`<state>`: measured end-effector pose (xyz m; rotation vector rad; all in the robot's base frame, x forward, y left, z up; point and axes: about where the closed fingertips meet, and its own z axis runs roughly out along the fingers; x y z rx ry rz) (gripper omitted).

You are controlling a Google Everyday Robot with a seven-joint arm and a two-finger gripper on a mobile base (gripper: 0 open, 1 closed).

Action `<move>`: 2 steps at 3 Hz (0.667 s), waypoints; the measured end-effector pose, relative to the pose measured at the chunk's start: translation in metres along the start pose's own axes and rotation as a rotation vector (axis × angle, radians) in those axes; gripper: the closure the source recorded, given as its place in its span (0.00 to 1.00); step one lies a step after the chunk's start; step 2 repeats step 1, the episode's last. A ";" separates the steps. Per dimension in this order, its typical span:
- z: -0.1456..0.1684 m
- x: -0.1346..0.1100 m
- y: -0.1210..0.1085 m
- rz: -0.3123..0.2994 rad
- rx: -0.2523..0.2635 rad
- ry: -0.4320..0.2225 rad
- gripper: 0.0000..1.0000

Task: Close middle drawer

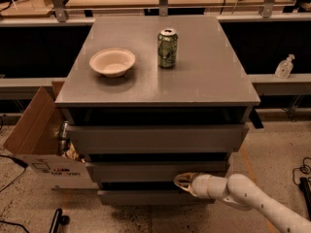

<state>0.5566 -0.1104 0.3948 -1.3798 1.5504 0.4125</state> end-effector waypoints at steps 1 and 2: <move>-0.013 -0.014 0.026 0.009 -0.067 -0.033 1.00; -0.013 -0.014 0.026 0.009 -0.067 -0.033 1.00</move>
Offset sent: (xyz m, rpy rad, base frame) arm 0.0000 0.0000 0.0000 0.0000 0.0000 0.0000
